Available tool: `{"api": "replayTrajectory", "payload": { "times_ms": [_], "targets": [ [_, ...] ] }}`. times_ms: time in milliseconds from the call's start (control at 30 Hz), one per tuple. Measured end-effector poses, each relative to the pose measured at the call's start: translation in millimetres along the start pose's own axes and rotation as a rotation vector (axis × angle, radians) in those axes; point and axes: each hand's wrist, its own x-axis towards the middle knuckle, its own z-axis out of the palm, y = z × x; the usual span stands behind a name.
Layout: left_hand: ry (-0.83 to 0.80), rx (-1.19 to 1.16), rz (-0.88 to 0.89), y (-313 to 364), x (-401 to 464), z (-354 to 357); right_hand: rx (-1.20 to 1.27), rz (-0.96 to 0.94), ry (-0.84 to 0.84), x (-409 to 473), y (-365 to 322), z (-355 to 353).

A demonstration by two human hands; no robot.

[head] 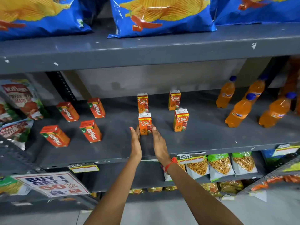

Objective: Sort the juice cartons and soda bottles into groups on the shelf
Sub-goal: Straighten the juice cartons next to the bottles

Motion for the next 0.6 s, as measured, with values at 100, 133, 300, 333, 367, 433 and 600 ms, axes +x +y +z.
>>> {"api": "replayTrajectory", "payload": {
  "times_ms": [100,133,300,333,367,433,600],
  "targets": [
    [0.033,0.001,0.003,-0.2,0.6,-1.3,-0.017,-0.009,-0.027,-0.8,-0.4,-0.4],
    [0.037,0.016,-0.006,-0.5,1.0,-1.2,-0.022,-0.011,-0.028,-0.8,-0.6,-0.4],
    [0.028,0.073,-0.027,-0.2,-1.4,-3.4,-0.018,0.008,-0.018,0.6,2.1,2.2],
    [0.025,0.080,-0.028,-0.6,-1.3,-4.1,-0.027,0.015,-0.014,0.7,2.4,2.4],
    [0.024,0.086,-0.025,-1.5,-0.7,-4.9,-0.035,0.018,-0.011,1.0,2.6,2.6],
    [0.021,0.096,-0.021,-1.9,0.3,-6.4,-0.036,0.013,-0.012,1.5,2.6,2.9],
    [0.028,0.117,-0.037,0.0,0.1,-5.1,-0.034,0.016,-0.008,-0.2,1.3,1.9]
  ]
}}
